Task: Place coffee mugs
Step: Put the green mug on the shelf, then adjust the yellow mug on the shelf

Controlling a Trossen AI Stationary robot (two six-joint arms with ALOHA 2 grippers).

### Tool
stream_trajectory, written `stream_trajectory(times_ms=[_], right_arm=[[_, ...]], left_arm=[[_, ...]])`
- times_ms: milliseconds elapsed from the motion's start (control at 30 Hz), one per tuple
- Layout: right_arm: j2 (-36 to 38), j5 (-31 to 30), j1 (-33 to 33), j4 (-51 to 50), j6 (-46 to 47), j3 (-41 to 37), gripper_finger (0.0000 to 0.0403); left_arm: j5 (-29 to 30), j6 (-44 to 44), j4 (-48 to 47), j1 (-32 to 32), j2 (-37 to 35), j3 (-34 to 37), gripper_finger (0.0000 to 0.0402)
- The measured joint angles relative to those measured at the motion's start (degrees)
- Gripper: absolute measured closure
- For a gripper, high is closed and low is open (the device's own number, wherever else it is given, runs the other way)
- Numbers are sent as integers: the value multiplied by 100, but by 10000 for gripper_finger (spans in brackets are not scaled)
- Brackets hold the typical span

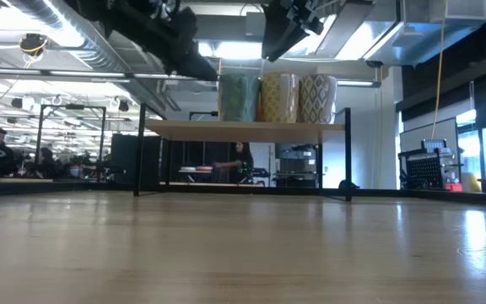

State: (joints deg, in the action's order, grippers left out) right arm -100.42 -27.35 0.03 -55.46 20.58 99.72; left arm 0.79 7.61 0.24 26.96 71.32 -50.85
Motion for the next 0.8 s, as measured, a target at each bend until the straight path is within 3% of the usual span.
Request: stream_trajectory(times_ms=[167,267,433,667,800], right_arm=[[0,2,-4,7,4,0,281],[0,2,-4,11,10,0,281],[0,2,-4,9,11,0,281],[0,2,-3,8,11,0,281],[0,2,-2,4,-4,0,281]], left_arm=[[528,0,67,257,-271,0,284],[523,3,-124,635,-176,-181,284],[-40,212,-976,1207,622,-1041,284],[-35,246,-1725,1754,1761,-2207,284],[-80,340,-1753,1765,2026,-2460,284]])
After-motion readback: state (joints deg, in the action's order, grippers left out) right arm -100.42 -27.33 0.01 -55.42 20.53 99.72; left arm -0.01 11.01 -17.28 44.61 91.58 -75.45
